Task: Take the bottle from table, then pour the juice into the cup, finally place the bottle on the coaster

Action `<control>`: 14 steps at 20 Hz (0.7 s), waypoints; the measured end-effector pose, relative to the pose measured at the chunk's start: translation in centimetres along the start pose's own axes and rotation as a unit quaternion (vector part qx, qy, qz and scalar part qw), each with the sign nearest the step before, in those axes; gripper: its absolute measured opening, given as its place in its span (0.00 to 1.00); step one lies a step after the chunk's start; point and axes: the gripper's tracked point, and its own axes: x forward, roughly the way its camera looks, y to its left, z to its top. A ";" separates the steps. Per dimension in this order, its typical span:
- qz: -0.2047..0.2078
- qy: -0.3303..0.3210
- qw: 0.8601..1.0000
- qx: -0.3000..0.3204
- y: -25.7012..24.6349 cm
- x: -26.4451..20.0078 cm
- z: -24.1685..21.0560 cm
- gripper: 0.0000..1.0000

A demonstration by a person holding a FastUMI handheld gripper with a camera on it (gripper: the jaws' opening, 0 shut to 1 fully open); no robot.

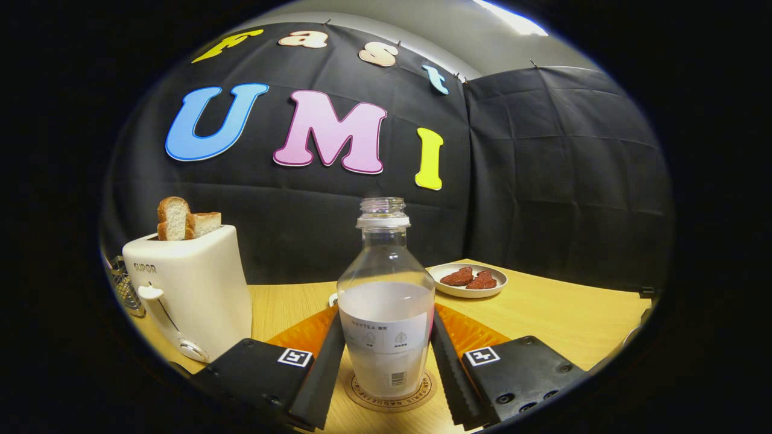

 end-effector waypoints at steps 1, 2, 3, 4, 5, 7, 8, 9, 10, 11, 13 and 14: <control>0.002 -0.001 1.000 0.001 0.1 -0.2 0.1 0.77; 0.004 -0.001 1.000 0.002 0.1 0.0 0.1 0.78; 0.006 -0.002 1.000 0.003 0.2 -0.1 0.2 0.78; 0.005 0.001 1.000 0.004 0.1 -0.1 0.1 0.79; 0.004 0.004 1.000 0.005 0.1 -0.1 -0.1 0.90; 0.002 0.013 1.000 0.003 -0.1 -0.5 -0.3 0.99; 0.003 0.016 1.000 0.002 -0.1 -0.7 -0.4 0.99; 0.004 0.018 1.000 0.000 -0.1 -1.0 -0.4 0.99; 0.005 0.020 1.000 0.000 -0.1 -1.4 -0.4 0.99; 0.006 0.022 1.000 -0.002 -0.2 -1.9 -0.3 0.99; 0.006 0.027 1.000 -0.005 -0.6 -3.1 -0.2 0.97; 0.008 0.029 1.000 -0.005 -0.6 -3.7 -0.1 0.97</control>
